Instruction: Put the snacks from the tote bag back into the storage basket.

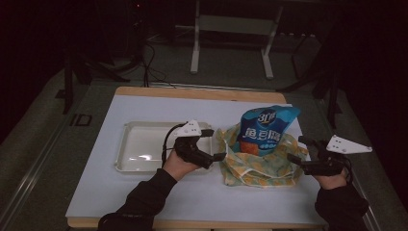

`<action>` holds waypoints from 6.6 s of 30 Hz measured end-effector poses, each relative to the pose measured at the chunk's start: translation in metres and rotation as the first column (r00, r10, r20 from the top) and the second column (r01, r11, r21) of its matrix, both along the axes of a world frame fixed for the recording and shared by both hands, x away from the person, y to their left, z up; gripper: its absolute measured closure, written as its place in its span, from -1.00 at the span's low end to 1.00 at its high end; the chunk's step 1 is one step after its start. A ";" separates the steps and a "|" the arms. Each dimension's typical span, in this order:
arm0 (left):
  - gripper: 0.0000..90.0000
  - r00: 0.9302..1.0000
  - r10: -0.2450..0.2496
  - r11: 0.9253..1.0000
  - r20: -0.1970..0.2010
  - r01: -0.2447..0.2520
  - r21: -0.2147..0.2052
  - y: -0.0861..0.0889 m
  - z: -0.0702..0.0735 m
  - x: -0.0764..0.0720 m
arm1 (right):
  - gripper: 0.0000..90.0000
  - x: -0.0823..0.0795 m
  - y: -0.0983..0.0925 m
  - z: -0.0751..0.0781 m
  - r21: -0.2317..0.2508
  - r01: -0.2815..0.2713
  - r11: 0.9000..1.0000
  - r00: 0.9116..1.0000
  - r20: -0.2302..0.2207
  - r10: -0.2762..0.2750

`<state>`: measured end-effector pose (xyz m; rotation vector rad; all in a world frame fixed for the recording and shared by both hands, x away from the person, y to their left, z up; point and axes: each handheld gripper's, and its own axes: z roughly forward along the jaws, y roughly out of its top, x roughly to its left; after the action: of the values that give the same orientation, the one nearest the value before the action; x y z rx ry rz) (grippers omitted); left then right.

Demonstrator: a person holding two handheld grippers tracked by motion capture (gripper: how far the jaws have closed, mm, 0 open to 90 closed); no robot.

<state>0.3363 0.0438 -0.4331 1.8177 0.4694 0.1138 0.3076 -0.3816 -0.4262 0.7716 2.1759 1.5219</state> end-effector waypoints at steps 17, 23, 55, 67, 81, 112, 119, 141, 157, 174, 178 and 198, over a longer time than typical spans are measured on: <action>-0.90 1.000 0.027 1.000 0.011 -0.027 0.002 -0.039 0.009 0.035 | -0.64 0.021 0.007 -0.005 -0.036 0.038 0.999 0.999 -0.023 -0.039; -0.90 0.999 0.038 0.999 0.009 -0.039 0.033 -0.049 0.009 0.045 | -0.60 0.033 0.011 -0.010 -0.034 0.052 0.998 0.998 -0.029 -0.053; 0.34 0.998 0.056 0.994 -0.031 -0.053 0.096 -0.090 -0.014 0.062 | 0.34 0.059 0.034 -0.019 -0.064 0.075 0.995 0.996 -0.045 -0.077; 0.64 0.998 0.070 0.984 -0.004 -0.068 0.166 -0.099 -0.011 0.060 | 0.66 0.060 0.045 -0.019 -0.084 0.066 0.994 0.996 -0.049 -0.070; 0.86 0.995 0.091 0.983 -0.038 -0.084 0.163 -0.098 -0.009 0.060 | 0.95 0.058 0.050 -0.014 -0.074 0.068 0.995 0.996 -0.050 -0.072; 0.94 0.997 0.081 0.982 -0.004 -0.079 0.169 -0.102 0.044 0.055 | 0.97 0.049 0.047 0.029 -0.069 0.074 0.995 0.997 0.006 -0.074; 0.94 0.997 0.076 0.983 0.006 -0.076 0.164 -0.105 0.059 0.057 | 0.97 0.047 0.046 0.043 -0.073 0.084 0.994 0.996 0.027 -0.083; 0.95 0.992 0.119 0.983 0.039 -0.123 0.135 -0.097 0.104 0.070 | 0.97 0.060 0.057 0.092 -0.075 0.123 0.990 0.989 0.086 -0.116; 0.95 0.985 0.171 0.977 0.016 -0.172 0.130 -0.058 0.109 0.075 | 0.97 0.075 0.096 0.098 -0.089 0.090 0.992 0.993 0.085 -0.083; 0.95 0.974 0.225 0.968 0.006 -0.224 0.111 -0.014 0.112 0.068 | 0.97 0.081 0.138 0.104 -0.093 0.048 0.994 0.994 0.099 -0.039; 0.95 0.972 0.234 0.966 0.000 -0.233 0.109 -0.006 0.110 0.066 | 0.97 0.082 0.146 0.102 -0.092 0.038 0.995 0.995 0.093 -0.029; 0.95 0.954 0.300 0.949 -0.009 -0.298 0.102 0.048 0.108 0.046 | 0.98 0.081 0.200 0.100 -0.109 -0.046 0.993 0.994 0.097 0.057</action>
<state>0.3820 0.0915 -0.3256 1.8357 0.7675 0.3288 0.3890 -0.1813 -0.3258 0.5965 2.1986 1.4233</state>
